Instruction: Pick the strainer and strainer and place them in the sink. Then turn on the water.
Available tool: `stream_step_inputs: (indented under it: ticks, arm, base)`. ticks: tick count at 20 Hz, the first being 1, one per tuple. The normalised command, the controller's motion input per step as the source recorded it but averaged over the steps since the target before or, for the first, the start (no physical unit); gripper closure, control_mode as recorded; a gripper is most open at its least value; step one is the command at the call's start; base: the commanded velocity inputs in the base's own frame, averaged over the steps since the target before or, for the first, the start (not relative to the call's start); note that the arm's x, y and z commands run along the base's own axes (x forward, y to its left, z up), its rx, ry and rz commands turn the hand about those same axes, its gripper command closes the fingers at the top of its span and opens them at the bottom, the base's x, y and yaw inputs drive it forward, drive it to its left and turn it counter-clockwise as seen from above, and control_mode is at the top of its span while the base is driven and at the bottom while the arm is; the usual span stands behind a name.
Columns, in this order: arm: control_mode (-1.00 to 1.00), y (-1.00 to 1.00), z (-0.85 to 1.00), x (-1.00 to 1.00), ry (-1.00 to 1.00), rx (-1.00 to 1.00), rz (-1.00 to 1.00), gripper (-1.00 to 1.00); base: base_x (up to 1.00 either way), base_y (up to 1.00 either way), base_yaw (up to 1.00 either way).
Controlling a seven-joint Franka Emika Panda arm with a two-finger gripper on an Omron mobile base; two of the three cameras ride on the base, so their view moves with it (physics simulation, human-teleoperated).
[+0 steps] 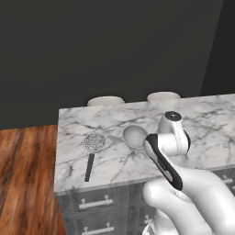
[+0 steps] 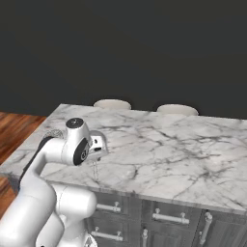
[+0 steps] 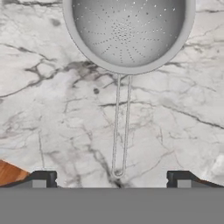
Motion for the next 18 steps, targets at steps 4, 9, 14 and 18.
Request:
stream_step_inputs:
  ticks: [4,9,14,18]
  arm:
    - [-1.0,-0.01,-0.22,0.23,0.01,0.03,0.0,-1.0]
    - [-1.0,0.0,-0.46,0.28,0.06,0.04,0.0,-1.0]
    - [-1.0,0.0,-0.32,0.3,0.07,0.04,0.0,-1.0]
    - [-1.0,0.03,-0.27,0.29,0.03,0.0,0.0,-1.0]
  base:
    - [0.0,0.0,0.0]
    - [0.0,0.0,0.0]
    - [0.0,0.0,0.0]
    - [0.0,0.0,0.0]
